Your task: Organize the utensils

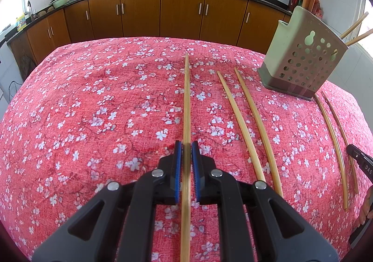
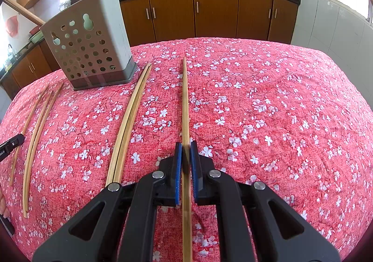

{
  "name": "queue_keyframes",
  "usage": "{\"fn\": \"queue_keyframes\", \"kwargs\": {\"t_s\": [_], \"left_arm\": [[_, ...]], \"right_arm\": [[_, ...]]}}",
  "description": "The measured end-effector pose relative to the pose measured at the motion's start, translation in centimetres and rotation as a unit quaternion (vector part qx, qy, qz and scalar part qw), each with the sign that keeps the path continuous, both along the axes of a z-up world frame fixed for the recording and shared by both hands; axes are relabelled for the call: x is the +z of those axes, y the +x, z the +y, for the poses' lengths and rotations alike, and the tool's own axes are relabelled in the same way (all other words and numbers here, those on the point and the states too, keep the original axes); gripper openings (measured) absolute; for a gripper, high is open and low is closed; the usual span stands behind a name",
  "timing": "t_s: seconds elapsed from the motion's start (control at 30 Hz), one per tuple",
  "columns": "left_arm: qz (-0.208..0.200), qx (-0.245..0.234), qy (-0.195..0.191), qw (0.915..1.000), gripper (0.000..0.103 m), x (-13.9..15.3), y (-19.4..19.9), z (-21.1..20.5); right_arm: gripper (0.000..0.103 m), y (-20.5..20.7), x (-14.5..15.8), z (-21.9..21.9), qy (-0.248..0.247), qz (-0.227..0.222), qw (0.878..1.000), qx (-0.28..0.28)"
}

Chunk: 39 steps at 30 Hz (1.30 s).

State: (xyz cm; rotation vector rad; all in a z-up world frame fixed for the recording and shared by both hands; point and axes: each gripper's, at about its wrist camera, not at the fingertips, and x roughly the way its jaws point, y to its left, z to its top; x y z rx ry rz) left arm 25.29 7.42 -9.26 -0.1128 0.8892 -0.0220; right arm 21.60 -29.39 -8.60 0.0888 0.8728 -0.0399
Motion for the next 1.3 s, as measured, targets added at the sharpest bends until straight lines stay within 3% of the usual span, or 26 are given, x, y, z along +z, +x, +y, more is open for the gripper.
{"fn": "queue_keyframes", "kwargs": {"t_s": [1.3], "left_arm": [[0.0, 0.001, -0.003, 1.0, 0.014, -0.06, -0.09, -0.35]], "right_arm": [[0.009, -0.04, -0.04, -0.08, 0.002, -0.001, 1.0, 0.0]]}}
